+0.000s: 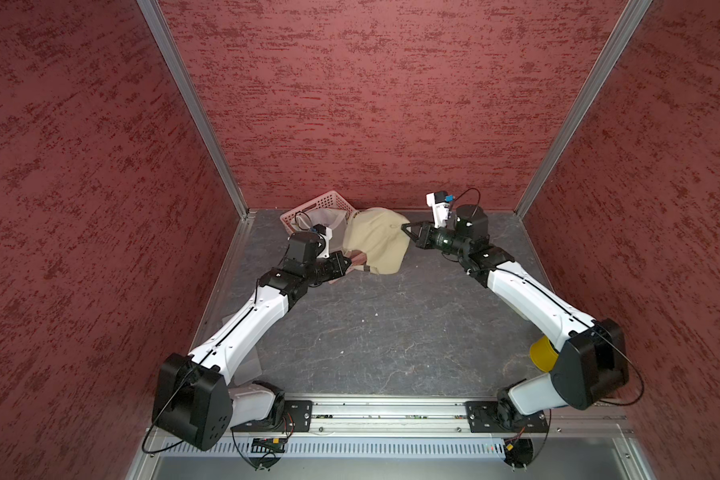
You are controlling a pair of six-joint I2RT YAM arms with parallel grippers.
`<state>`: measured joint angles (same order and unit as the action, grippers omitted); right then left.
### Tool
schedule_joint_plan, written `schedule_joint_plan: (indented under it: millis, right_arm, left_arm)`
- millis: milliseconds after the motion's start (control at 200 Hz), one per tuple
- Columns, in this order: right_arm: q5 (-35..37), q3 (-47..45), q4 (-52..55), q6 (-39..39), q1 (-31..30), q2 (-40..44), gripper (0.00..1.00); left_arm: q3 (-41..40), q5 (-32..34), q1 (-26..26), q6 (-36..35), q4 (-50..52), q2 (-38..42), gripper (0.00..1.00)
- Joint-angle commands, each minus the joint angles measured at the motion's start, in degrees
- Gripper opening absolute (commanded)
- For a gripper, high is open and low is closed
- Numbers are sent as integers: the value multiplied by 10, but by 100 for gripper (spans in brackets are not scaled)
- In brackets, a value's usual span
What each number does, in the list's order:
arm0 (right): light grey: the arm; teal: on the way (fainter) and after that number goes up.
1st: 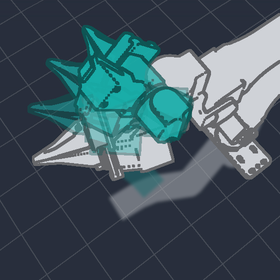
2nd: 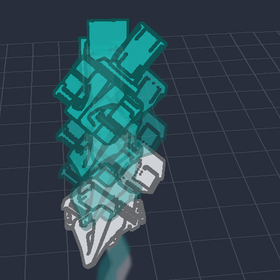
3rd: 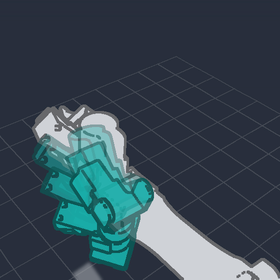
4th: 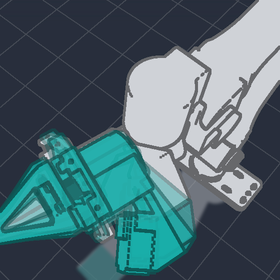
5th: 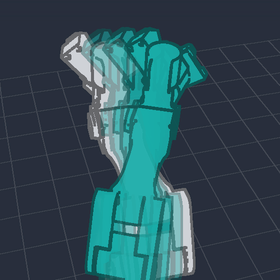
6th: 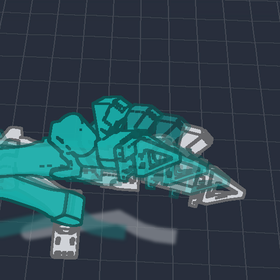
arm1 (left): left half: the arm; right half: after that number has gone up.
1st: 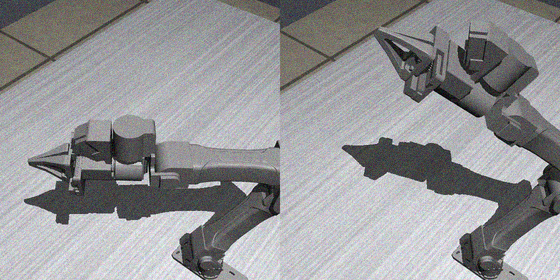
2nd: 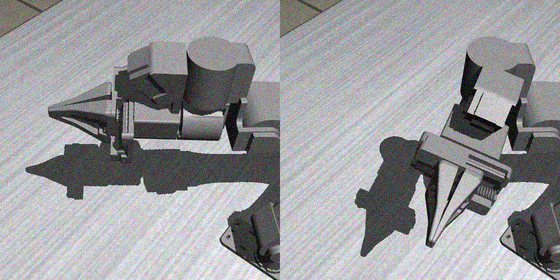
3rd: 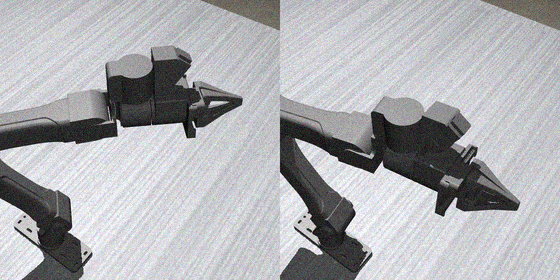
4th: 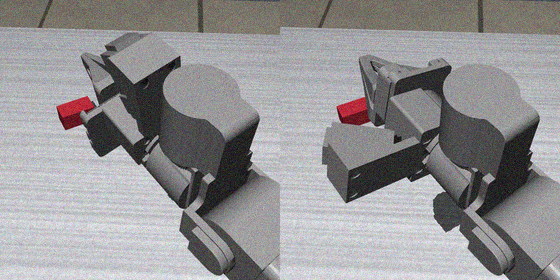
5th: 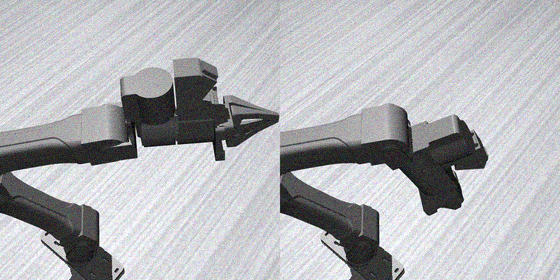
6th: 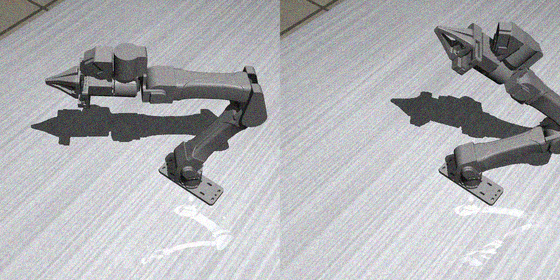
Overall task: Turn the baseball cap inside out
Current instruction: Turn over the baseball cap.
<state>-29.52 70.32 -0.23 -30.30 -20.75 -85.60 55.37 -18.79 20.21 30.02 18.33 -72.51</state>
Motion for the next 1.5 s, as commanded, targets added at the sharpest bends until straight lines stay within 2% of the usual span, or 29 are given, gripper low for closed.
schedule_joint_plan:
  millis: [0,120,265,371,436,556,596,766,862,992,1072,1232,1402,1498]
  right_arm:
    - [-33,-9,-47,-29,15,16,0]
    - [-51,-1,-40,-30,13,-10,0]
    - [-79,35,13,7,4,-46,0]
    - [-90,72,86,45,0,-77,4]
    - [-78,88,117,64,-1,-94,12]
    - [-48,95,134,93,1,-101,45]
    - [-41,87,133,108,1,-91,50]
    - [16,4,93,136,2,-9,58]
    - [60,-42,76,135,1,41,63]
    - [42,-127,-2,111,-9,101,66]
    - [41,-172,-56,109,-35,125,68]
    - [51,-205,-125,118,-51,112,72]
    - [154,-189,-109,173,-48,82,75]
    - [156,-176,-113,176,-43,64,75]
  left_arm:
    - [-12,30,-6,-33,47,15,0]
    - [19,-18,11,-37,58,12,0]
    - [131,-39,72,-69,114,-19,0]
    - [189,-81,85,-53,98,-36,0]
    - [212,-105,80,-25,72,-42,0]
    - [254,-122,63,38,36,-63,0]
    - [265,-122,57,56,29,-71,0]
    - [314,-98,52,88,26,-109,0]
    - [342,-48,55,88,45,-118,0]
    - [346,46,75,91,50,-106,0]
    - [345,73,87,91,41,-101,0]
    - [363,81,99,92,28,-114,0]
    - [399,75,101,85,36,-133,0]
    - [413,74,106,80,45,-139,0]
